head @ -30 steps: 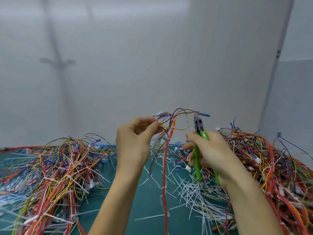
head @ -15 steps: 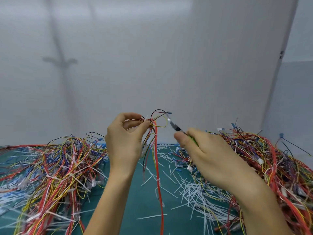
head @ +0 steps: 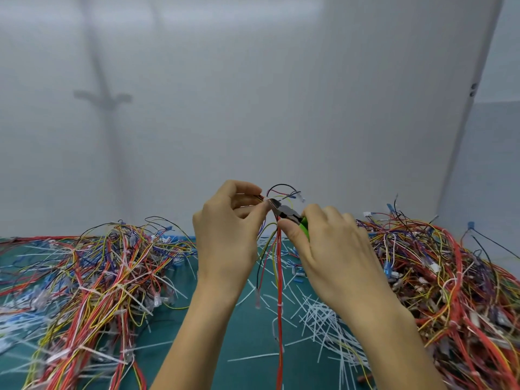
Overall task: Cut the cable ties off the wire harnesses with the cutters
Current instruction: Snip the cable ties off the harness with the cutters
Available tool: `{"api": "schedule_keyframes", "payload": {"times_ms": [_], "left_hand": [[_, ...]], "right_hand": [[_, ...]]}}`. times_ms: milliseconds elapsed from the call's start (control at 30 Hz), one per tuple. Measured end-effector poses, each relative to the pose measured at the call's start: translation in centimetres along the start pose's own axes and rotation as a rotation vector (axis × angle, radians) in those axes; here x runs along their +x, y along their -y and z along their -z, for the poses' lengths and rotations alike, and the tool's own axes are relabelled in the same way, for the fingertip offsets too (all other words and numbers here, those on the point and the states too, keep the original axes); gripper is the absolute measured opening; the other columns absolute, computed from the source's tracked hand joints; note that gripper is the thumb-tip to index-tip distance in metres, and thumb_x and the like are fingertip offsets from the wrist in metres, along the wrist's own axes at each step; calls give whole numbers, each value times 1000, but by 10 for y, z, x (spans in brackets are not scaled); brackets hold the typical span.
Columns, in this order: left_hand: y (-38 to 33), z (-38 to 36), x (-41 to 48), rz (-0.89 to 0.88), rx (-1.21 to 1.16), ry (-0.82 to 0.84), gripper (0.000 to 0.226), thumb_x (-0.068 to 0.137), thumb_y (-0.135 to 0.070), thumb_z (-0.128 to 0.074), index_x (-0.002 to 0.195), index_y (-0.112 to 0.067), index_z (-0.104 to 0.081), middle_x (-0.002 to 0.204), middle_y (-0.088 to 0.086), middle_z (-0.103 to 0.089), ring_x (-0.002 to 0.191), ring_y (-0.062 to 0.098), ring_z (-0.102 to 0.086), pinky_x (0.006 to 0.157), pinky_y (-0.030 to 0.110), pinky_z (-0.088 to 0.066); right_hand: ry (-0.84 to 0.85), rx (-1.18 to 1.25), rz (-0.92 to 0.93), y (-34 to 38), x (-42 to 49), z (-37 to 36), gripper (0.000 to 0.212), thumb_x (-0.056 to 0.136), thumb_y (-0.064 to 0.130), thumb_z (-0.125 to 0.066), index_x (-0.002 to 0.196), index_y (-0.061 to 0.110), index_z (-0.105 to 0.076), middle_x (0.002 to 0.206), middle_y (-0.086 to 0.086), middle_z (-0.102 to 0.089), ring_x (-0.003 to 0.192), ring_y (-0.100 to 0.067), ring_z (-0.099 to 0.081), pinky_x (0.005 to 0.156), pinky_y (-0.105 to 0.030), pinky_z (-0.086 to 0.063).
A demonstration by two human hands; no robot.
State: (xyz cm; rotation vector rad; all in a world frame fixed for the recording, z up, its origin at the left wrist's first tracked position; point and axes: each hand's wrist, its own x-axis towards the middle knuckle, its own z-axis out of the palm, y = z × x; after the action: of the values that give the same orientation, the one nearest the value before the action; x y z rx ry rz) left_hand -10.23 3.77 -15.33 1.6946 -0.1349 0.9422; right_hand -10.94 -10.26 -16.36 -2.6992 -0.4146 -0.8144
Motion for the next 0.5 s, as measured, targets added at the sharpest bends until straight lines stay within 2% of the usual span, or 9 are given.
{"api": "schedule_keyframes", "payload": {"times_ms": [267,500], "left_hand": [[-2,-1,-2,15,-6,24,16,79,-8,-76,90,-17,-70,78,-6,-73,68,0,-70,65,11,-52],[-4,-1,-3,9,-16,30,16,78,-9,-79,89,-17,-69,77,-5,-73,68,2,-70,68,16,-55]], "right_hand": [[-39,2,25,-1,0,-3,49,87,69,-4,93,29,-31,92,4,-51,91,-24,-47,81,-43,-44],[-63,73,49,-5,1,-1,50,86,70,-9,90,29,-36,81,5,-50,84,-22,-49,71,-39,-44]]}}
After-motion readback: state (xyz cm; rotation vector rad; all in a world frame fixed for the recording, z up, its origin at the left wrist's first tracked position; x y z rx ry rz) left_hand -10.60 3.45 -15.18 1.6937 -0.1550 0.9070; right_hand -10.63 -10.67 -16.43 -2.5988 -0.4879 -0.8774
